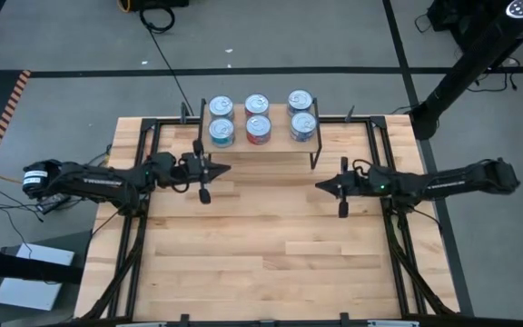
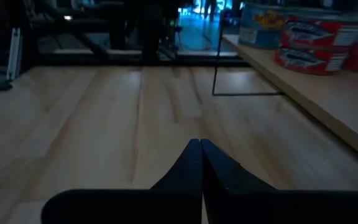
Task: Stack canned seafood by type on shelf
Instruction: Return to Home Position
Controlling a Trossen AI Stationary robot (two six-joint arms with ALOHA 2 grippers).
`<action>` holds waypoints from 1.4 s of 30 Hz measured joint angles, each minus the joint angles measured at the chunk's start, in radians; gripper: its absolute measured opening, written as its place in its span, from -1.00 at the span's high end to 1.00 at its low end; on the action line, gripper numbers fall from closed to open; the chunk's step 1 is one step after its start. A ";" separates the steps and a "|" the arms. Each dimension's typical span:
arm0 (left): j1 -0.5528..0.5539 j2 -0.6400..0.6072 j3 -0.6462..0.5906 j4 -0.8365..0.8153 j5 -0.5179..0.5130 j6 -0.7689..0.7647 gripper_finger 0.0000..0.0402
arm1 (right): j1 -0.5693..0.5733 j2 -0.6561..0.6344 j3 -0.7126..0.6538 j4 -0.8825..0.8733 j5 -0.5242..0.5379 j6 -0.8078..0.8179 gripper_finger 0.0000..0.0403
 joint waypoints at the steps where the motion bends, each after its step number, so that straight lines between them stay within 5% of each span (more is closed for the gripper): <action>1: 0.000 0.000 -0.013 0.009 0.000 -0.005 0.98 | 0.000 -0.024 -0.012 -0.004 0.001 0.000 0.98; 10: 0.000 -0.100 -0.074 0.004 -0.001 -0.018 0.99 | 0.000 -0.210 -0.127 -0.006 0.025 0.011 0.99; 32: 0.000 -0.399 -0.320 0.012 0.001 -0.048 1.00 | -0.003 -0.496 -0.127 -0.297 0.084 0.027 0.99; 42: 0.000 -0.707 -0.331 -0.326 -0.040 -0.055 1.00 | -0.003 -0.573 -0.127 -0.323 0.079 0.022 0.99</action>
